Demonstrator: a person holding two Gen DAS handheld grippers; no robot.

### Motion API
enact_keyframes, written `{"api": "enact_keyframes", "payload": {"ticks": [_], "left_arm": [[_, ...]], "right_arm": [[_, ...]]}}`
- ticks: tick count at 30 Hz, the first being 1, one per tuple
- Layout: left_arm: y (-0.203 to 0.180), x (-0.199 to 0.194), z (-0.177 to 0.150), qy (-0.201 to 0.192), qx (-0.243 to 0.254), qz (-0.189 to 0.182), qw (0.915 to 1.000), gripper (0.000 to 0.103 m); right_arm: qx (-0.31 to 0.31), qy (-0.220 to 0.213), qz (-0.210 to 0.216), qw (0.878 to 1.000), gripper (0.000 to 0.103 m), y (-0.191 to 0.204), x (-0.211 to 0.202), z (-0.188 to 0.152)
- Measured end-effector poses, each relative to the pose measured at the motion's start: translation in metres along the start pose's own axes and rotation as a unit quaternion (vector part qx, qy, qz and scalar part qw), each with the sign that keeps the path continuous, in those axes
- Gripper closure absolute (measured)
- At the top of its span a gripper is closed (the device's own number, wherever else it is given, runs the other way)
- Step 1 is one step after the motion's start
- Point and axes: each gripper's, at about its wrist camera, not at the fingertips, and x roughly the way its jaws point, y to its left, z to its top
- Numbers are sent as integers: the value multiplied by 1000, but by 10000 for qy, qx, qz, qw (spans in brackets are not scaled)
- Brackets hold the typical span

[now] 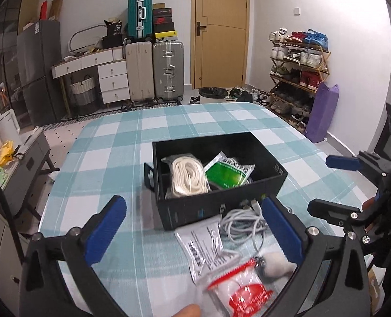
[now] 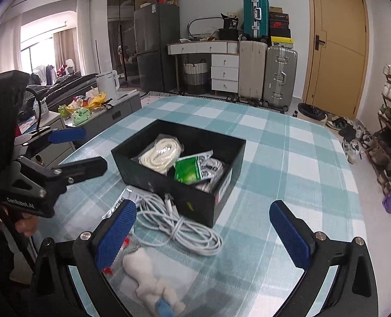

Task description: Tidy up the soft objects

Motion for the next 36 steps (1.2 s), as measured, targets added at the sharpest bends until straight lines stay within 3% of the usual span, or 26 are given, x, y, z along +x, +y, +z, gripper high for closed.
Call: {"api": "enact_keyframes", "payload": {"ticks": [10, 21, 36], "left_arm": [[-4, -6, -28, 118, -115, -64, 9998, 0], [-12, 0, -59, 310, 36, -209, 9993, 0], [-18, 12, -75, 550, 177, -333, 9978, 0]], "right_arm": [[0, 198, 116, 9997, 1, 11, -5, -32], [-277, 522, 183, 9981, 1, 24, 6, -42], [-461, 945, 396, 9937, 1, 23, 21, -58]]}}
